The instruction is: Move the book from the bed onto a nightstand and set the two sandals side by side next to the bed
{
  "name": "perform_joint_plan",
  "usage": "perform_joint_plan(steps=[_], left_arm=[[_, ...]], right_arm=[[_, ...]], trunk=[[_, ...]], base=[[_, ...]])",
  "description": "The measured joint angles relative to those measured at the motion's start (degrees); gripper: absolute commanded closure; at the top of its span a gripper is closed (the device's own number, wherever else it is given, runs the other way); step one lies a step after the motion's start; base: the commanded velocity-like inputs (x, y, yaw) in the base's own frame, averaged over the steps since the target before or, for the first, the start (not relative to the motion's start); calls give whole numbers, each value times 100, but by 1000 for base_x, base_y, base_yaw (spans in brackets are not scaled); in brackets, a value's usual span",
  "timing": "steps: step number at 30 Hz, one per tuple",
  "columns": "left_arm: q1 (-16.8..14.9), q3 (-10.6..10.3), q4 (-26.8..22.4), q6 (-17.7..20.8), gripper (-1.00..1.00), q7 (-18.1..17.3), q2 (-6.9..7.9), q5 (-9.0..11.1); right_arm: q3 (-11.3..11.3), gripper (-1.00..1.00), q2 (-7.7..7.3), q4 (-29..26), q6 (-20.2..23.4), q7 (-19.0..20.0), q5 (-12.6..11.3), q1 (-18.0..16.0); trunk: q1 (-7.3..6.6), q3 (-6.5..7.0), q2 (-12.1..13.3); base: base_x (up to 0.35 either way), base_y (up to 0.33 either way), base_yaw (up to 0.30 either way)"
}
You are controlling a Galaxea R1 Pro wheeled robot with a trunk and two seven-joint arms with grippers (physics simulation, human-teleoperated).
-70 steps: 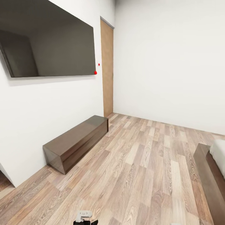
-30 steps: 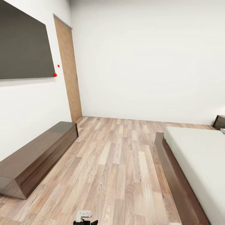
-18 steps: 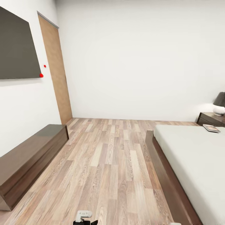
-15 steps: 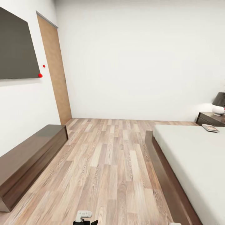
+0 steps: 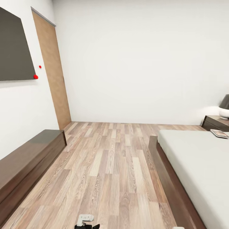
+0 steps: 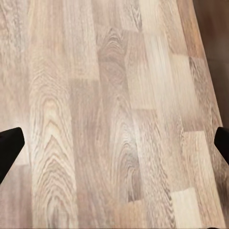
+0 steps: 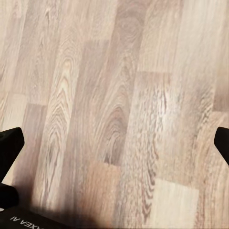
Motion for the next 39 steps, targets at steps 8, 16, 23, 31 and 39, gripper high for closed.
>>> perform_joint_plan(steps=[8, 16, 23, 31, 39], left_arm=[[0, -26, -6, 5, -100, 9, -10, -53], [2, -42, -3, 19, -100, 6, 3, -364], [217, -47, -1, 12, -100, 9, 21, -728], [390, -44, -6, -13, -100, 2, 36, -796], [403, -43, -5, -159, -100, -2, 32, -789]], right_arm=[[0, -100, 38, 11, -82, -42, 2, 0], [22, -100, 51, 44, -85, -828, 15, 2], [18, -100, 49, 82, -80, -1810, 21, 3], [17, -100, 44, 78, -89, -1915, 28, 3], [15, -100, -9, 76, -65, -79, -8, 3]], trunk=[[0, 0, 0], [0, 0, 0], [0, 0, 0], [0, 0, 0], [1, 0, 0]], base=[[331, 0, 0], [332, 0, 0], [332, 0, 0], [309, 0, 0], [277, 0, 0]])
